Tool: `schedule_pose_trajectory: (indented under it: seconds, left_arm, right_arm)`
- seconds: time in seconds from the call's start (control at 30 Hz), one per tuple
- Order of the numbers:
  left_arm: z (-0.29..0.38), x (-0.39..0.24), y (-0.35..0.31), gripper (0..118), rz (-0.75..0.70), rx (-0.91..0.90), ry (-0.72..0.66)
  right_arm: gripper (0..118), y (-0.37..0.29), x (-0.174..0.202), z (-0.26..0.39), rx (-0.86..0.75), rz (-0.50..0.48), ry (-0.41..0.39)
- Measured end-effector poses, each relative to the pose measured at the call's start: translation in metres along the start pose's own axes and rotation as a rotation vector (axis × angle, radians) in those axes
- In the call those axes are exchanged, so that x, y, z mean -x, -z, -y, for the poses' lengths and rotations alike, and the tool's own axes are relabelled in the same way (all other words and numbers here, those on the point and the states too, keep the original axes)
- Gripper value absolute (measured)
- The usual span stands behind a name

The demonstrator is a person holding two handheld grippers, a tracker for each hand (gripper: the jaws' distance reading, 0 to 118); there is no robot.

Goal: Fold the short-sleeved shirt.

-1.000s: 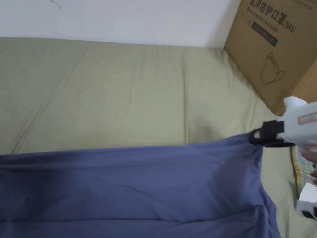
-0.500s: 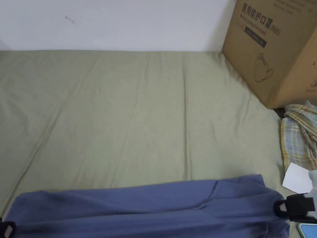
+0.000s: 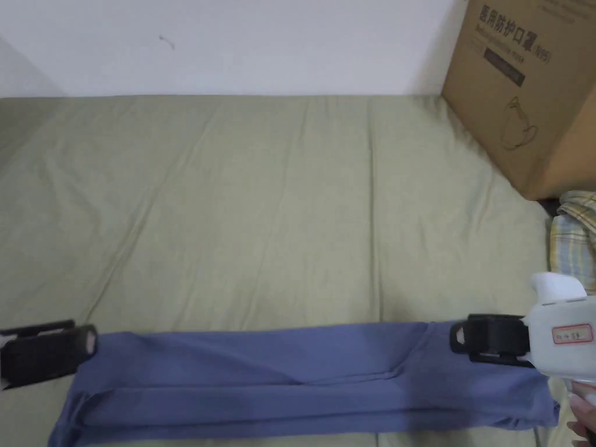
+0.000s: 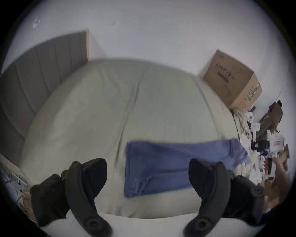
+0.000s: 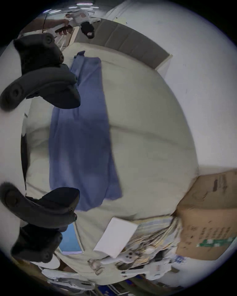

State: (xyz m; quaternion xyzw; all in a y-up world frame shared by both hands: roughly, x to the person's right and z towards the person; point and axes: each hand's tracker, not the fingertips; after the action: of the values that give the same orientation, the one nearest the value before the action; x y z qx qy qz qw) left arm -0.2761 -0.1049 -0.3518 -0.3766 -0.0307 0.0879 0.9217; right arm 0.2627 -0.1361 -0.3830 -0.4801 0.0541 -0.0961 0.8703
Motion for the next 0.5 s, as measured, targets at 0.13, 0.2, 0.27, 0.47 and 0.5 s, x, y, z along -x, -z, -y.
schedule_pose_trajectory:
  seconds: [0.13,0.2,0.27,0.47,0.5]
  left_arm:
    - [-0.002,-0.028,-0.009,112,-0.041,-0.057,0.047]
    - [0.002,-0.032,-0.003,94,-0.058,-0.03,0.07]
    - [0.009,-0.034,0.002,29,-0.037,-0.021,0.087]
    - [0.023,0.002,0.025,0,-0.009,0.045,0.037]
    - [0.021,0.018,0.03,0,0.0,0.061,-0.006]
  right_arm:
    - [102,0.002,0.042,0.005,-0.123,0.048,-0.104]
    - [51,0.013,0.047,0.009,-0.149,0.0,-0.09]
    - [0,0.02,0.048,0.014,-0.152,-0.082,-0.018]
    - [0,0.025,0.059,0.013,-0.123,-0.072,-0.041]
    - [0,0.026,0.058,0.011,-0.118,-0.071,-0.05]
